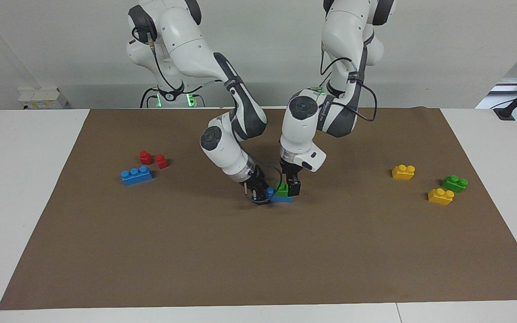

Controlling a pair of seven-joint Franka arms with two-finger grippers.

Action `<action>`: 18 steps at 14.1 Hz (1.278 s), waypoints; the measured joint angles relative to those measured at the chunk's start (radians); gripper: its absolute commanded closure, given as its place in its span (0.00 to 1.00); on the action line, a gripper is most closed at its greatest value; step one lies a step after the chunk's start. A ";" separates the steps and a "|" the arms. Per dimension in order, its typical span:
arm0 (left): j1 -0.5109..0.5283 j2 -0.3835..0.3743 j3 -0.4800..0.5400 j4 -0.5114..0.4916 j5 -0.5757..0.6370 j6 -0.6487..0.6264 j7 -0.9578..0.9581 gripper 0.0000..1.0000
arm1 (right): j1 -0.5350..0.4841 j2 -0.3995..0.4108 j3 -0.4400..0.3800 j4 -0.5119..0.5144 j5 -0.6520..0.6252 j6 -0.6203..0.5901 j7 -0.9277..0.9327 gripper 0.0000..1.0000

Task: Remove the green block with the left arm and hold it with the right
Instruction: 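Grasp the green brick with the left gripper while the right gripper grasps blue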

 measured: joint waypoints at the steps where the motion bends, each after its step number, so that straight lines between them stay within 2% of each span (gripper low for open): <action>1: 0.001 0.000 0.002 0.000 0.000 0.006 0.000 0.00 | 0.000 0.001 0.000 0.000 0.000 0.009 0.000 1.00; 7: 0.003 0.017 0.011 0.000 0.031 0.032 -0.001 0.00 | 0.017 0.002 0.000 -0.005 0.000 0.046 -0.003 1.00; 8: 0.003 0.020 0.011 0.000 0.032 0.035 -0.001 0.05 | 0.017 0.002 0.000 -0.005 0.000 0.046 -0.003 1.00; 9: 0.003 0.021 0.011 0.000 0.035 0.035 -0.001 0.19 | 0.017 0.002 0.000 -0.005 0.000 0.046 -0.003 1.00; 10: 0.003 0.022 0.011 0.000 0.049 0.035 0.000 0.69 | 0.017 0.002 0.000 -0.005 0.000 0.046 -0.003 1.00; 11: 0.003 0.022 0.010 0.000 0.066 0.035 0.000 1.00 | 0.017 0.002 0.000 -0.005 0.000 0.046 -0.003 1.00; 18: 0.001 0.022 0.002 -0.001 0.082 0.031 0.023 1.00 | 0.017 0.004 -0.002 -0.005 0.000 0.061 -0.008 1.00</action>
